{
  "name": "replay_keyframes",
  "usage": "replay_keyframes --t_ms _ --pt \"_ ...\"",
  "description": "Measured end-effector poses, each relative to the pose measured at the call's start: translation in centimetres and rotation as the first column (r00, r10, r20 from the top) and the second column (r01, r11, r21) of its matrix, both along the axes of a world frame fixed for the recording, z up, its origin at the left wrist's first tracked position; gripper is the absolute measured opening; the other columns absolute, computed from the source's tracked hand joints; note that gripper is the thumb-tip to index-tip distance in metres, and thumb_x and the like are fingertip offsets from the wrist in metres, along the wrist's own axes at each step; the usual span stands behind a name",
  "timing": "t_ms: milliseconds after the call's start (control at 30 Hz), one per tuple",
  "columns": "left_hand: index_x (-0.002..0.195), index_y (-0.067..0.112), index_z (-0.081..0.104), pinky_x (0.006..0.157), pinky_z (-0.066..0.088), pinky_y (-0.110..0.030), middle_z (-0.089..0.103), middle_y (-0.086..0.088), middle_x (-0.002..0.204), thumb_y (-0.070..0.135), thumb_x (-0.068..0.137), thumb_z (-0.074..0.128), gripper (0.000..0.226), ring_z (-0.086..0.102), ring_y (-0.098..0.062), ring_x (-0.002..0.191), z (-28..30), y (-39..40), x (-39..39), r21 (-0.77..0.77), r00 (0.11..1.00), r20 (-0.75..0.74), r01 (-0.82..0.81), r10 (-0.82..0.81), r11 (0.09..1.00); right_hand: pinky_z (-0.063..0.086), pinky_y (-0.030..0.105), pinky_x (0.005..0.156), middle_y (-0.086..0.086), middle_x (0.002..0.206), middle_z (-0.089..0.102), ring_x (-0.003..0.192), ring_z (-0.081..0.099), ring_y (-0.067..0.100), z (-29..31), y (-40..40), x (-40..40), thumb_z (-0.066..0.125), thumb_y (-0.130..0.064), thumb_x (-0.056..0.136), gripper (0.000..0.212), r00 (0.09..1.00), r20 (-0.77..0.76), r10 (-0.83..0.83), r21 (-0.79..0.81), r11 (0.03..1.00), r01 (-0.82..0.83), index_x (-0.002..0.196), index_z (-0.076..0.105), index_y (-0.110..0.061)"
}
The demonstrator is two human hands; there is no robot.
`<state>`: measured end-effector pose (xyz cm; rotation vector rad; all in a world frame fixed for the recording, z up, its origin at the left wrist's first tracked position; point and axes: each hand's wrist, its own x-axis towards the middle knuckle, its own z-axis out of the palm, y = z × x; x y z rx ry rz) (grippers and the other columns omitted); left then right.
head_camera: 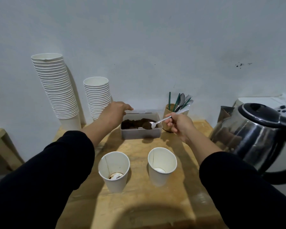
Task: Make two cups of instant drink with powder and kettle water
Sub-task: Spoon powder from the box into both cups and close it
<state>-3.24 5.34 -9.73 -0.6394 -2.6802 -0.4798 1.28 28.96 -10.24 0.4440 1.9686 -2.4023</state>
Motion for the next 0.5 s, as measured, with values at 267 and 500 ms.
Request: replay_keyframes --t_ms 267,500 --pt "0.119 0.011 0.065 0.082 0.053 -0.036 0.066 -0.013 0.114 -0.011 0.087 0.054 0.041 0.067 -0.023 0.093 -0.5 0.3 0.7 -0.003 0.999 0.013 -0.032 0.032 0.999 0.023 0.012 0.029 0.007 0.062 0.05 0.042 0.043 0.006 1.0 2.1 3.9 0.03 -0.009 0.1 0.029 0.986 -0.09 0.137 0.01 0.991 -0.137 0.083 0.053 -0.005" --pt "0.118 0.01 0.065 0.084 0.051 -0.035 0.066 -0.014 0.111 -0.01 0.086 0.056 0.039 0.065 -0.026 0.096 -0.8 0.6 1.3 0.0 0.999 0.006 -0.047 0.047 0.999 0.026 0.011 0.028 0.003 0.059 0.054 0.041 0.045 0.004 0.2 3.0 6.3 0.034 -0.014 0.101 0.027 0.961 -0.093 0.259 -0.009 0.965 -0.261 0.086 0.054 -0.005"
